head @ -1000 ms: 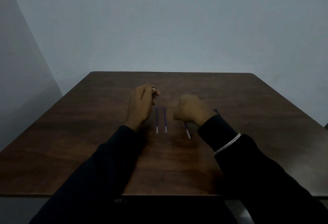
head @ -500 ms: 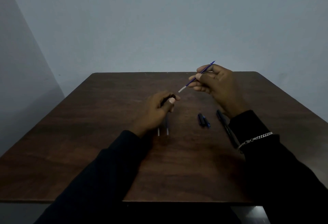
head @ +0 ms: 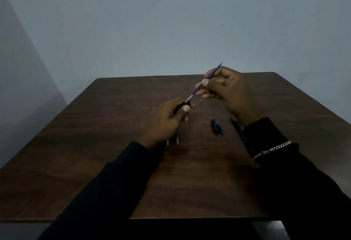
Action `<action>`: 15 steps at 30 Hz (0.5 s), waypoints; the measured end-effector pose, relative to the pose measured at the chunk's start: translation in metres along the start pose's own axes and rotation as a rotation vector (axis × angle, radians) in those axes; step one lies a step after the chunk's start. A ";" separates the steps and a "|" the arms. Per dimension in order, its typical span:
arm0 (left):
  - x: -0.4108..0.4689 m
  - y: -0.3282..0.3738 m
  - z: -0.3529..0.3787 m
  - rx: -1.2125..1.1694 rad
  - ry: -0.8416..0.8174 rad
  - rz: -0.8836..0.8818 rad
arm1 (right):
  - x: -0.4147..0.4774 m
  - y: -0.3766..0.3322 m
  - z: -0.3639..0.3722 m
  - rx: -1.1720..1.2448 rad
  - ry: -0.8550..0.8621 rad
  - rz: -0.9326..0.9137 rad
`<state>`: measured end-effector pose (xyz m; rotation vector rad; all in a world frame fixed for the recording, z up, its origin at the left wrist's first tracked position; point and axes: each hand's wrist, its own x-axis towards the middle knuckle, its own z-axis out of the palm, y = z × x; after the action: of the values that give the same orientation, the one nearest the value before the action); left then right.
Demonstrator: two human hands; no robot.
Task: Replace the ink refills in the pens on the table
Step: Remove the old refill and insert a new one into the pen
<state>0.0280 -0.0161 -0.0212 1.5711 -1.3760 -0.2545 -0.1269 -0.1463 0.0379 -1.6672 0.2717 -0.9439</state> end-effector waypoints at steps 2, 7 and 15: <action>0.000 0.000 0.000 -0.012 0.019 0.009 | 0.001 -0.001 -0.003 0.026 0.014 -0.010; 0.000 -0.001 0.001 -0.028 0.038 0.043 | 0.001 0.000 -0.007 0.022 0.013 -0.016; 0.002 -0.003 0.002 -0.070 0.008 0.098 | -0.002 0.014 0.007 -0.199 -0.146 0.003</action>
<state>0.0288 -0.0192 -0.0238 1.4414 -1.4182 -0.2340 -0.1194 -0.1442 0.0241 -1.9080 0.2763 -0.8081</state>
